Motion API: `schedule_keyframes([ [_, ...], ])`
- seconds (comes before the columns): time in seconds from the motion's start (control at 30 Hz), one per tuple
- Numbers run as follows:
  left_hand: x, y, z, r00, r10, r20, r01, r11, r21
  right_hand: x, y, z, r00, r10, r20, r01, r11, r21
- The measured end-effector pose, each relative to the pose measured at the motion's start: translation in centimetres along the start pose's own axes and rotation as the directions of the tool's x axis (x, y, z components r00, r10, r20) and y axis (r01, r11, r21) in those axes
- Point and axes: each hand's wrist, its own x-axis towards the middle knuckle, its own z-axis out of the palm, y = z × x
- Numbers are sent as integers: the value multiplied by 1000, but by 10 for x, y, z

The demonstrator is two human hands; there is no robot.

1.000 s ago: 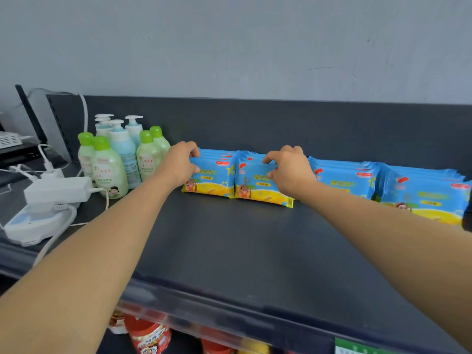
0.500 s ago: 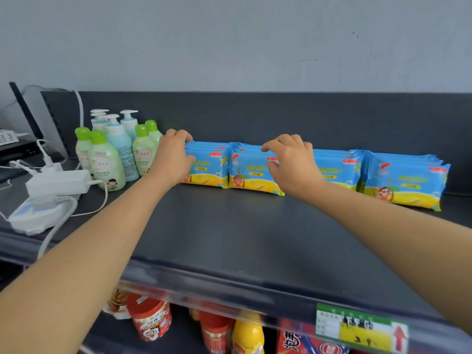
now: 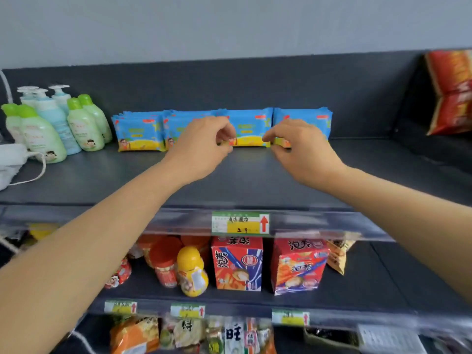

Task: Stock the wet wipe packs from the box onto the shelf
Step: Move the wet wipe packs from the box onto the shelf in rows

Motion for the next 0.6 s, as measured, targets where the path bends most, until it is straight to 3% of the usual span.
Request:
schedule_keyframes([
  [0.2, -62, 128, 81, 965, 161, 207, -142, 985, -101, -135, 53, -68, 994, 112, -4, -111, 993, 30],
  [0.37, -120, 212, 175, 862, 160, 481, -80, 980, -183, -257, 109, -94, 939, 332, 91, -335, 942, 18],
  [0.47, -152, 236, 235, 766, 83, 638, 10, 990, -141, -322, 141, -82, 855, 458, 246, -470, 883, -10],
  [0.6, -193, 242, 312, 630, -26, 776, 113, 992, -59, -391, 182, -51, 655, 599, 461, -633, 767, -98],
])
